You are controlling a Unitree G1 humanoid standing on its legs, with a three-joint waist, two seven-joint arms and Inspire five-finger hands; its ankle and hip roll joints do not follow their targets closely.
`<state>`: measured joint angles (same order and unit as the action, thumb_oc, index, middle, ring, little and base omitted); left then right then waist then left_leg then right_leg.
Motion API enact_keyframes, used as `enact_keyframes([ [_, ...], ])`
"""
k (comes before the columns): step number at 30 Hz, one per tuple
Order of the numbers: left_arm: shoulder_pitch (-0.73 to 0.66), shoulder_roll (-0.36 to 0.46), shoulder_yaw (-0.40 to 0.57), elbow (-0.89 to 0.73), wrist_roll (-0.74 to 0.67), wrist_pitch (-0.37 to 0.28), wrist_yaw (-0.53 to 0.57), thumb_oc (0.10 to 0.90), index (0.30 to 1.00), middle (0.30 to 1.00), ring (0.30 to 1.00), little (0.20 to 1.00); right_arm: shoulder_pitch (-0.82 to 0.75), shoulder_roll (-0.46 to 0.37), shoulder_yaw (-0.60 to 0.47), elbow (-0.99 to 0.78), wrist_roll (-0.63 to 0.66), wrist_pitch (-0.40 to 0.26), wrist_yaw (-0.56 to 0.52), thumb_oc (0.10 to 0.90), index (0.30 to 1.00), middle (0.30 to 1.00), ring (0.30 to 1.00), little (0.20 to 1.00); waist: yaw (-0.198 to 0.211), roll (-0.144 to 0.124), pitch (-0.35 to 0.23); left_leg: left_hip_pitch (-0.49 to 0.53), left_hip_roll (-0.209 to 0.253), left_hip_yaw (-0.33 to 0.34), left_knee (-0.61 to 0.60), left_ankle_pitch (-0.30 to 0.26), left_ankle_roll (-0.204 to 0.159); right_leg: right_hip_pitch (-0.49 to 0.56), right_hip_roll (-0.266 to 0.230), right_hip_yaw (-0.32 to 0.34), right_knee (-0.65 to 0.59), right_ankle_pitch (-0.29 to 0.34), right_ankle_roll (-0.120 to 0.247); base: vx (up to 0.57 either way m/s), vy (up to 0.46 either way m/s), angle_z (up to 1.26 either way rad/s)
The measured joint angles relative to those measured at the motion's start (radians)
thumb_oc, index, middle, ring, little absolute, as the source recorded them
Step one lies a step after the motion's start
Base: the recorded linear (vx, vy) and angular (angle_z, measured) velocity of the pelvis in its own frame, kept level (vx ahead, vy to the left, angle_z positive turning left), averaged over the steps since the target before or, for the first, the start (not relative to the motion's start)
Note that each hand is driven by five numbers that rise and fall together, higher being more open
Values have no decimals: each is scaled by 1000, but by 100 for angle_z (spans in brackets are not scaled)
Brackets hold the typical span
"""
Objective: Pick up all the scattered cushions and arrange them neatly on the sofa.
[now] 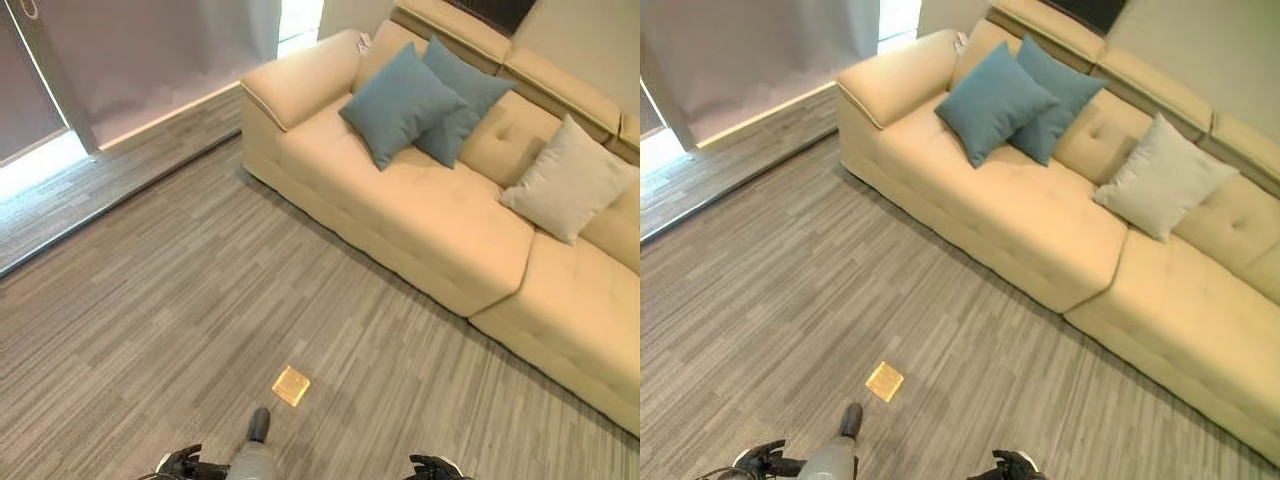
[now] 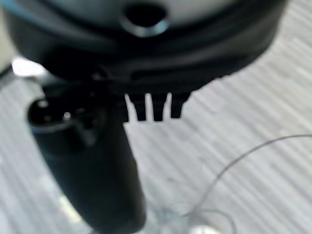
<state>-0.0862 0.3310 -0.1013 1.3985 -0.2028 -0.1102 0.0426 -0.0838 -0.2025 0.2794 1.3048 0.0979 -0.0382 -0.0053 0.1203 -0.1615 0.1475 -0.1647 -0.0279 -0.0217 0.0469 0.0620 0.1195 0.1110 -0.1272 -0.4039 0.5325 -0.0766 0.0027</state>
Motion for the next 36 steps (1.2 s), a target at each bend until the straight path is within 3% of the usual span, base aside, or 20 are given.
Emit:
enact_keyframes([
  [2,-12,0,-7,-27,11,6,11,800,900,900,900,900,6,-9,12,-44,0,2,1,800,900,900,900,900,-23,59,-5,25,-4,-18,5,-41,49,-79,-47,17,32,-32,45,290,326,6],
  [4,-28,5,-15,-39,12,2,13,800,900,900,900,900,9,-12,13,-65,0,-2,0,800,900,900,900,900,-54,102,8,61,-7,-44,-16,-34,33,-139,-52,35,-56,-51,81,290,202,38],
  [6,-39,12,-20,-40,15,-3,14,800,900,900,900,900,4,-10,12,-68,8,-8,2,800,900,900,900,900,-69,112,9,104,-24,-60,-47,-34,-26,-199,-34,52,-178,-53,100,357,130,36],
  [8,-40,21,-17,-42,18,-4,14,800,900,900,900,900,-4,-6,11,-79,8,-16,4,800,900,900,900,900,-87,109,9,142,-43,-80,-69,-44,-42,-246,-10,51,-279,-40,103,339,83,34],
  [11,-35,19,-16,-26,34,-2,16,800,900,900,900,900,-7,5,15,-107,6,-25,7,800,900,900,900,900,-114,92,8,205,-67,-99,-107,-71,-8,-313,39,49,-506,85,130,318,68,34],
  [13,-12,4,-19,-21,50,6,14,800,900,900,900,900,-5,17,-13,-132,7,-27,10,800,900,900,900,900,-130,73,14,251,-92,-127,-104,-111,13,-371,43,14,-602,172,129,516,43,37],
  [16,23,-38,-38,-18,71,7,7,800,900,900,900,900,-3,17,-74,-135,7,-29,11,800,900,900,900,900,-155,78,18,318,-97,-167,-101,-151,1,-401,49,-68,-622,185,113,333,-32,42],
  [18,44,-58,-53,0,109,7,-7,800,900,900,900,900,-2,11,-83,-132,7,-29,8,800,900,900,900,900,-168,88,16,390,-87,-203,-98,-206,-84,-390,76,-86,-582,200,72,524,-73,47],
  [19,61,-63,-52,5,129,9,-11,800,900,900,900,900,3,11,-82,-131,2,-21,4,800,900,900,900,900,-175,88,8,409,-90,-208,-70,-229,-117,-374,96,-50,-579,228,11,527,-71,53],
  [21,83,-89,-53,4,138,8,-11,800,900,900,900,900,21,-4,-95,-129,0,-17,2,800,900,900,900,900,-189,109,-13,406,-95,-182,81,-274,-191,-312,98,-12,-555,293,-48,290,-76,52],
  [22,85,-94,-51,4,138,9,-10,800,900,900,900,900,21,-7,-94,-121,0,-13,2,800,900,900,900,900,-187,110,-15,367,-111,-138,206,-280,-220,-286,92,4,-548,289,-112,43,-33,26],
  [23,93,-100,-52,9,138,8,-10,800,900,900,900,900,16,-12,-87,-93,-2,-8,1,800,900,900,900,900,-177,111,-24,245,-113,-49,479,-267,-277,-244,81,20,-558,269,-145,0,0,0],
  [25,95,-84,-53,-14,138,-1,-10,800,900,900,900,900,37,-23,-71,-90,-10,-5,-1,800,900,900,900,900,-162,92,-38,130,-76,-47,563,-325,-260,-169,60,67,-588,257,-136,478,-215,23],
  [26,81,-77,-76,-64,127,10,-3,800,900,900,900,900,34,-27,-73,-97,-8,0,-6,800,900,900,900,900,-158,83,-31,47,-62,-27,662,-274,-264,-164,51,85,-566,186,-159,650,-212,9],
  [27,39,-50,-117,-77,123,6,14,800,900,900,900,900,14,-37,-67,-76,-8,-1,-10,800,900,900,900,900,-107,67,-4,-74,28,105,872,-190,-220,-138,45,160,-568,155,-125,347,12,-50],
  [31,32,-4,-114,-113,115,6,21,800,900,900,900,900,-36,-47,-9,-68,-6,0,-48,800,900,900,900,900,-83,40,24,-134,123,94,566,-198,-220,-46,20,244,-582,122,-39,263,76,-80],
  [32,32,-13,-114,-112,115,7,24,800,900,900,900,900,-34,-74,11,-76,-6,-6,-51,800,900,900,900,900,-90,82,19,-99,159,82,310,-131,-236,-46,24,239,-549,81,37,353,165,-51],
  [33,28,-21,-123,-105,117,7,28,800,900,900,900,900,-46,-74,21,-77,-8,-11,-57,800,900,900,900,900,-97,84,32,-87,153,96,284,-128,-172,-39,10,245,-538,52,88,245,120,-48],
  [34,17,-17,-123,-109,115,6,40,800,900,900,900,900,-38,-60,42,-80,-13,1,-62,800,900,900,900,900,-94,62,26,-22,136,135,195,-99,-199,-48,-22,209,-491,9,82,132,64,-50],
  [36,6,-12,-123,-110,116,2,38,800,900,900,900,900,-5,-51,69,-97,-27,-7,-56,800,900,900,900,900,-80,75,30,51,129,133,115,-63,-178,-73,6,161,-428,-30,67,0,-1,-36],
])
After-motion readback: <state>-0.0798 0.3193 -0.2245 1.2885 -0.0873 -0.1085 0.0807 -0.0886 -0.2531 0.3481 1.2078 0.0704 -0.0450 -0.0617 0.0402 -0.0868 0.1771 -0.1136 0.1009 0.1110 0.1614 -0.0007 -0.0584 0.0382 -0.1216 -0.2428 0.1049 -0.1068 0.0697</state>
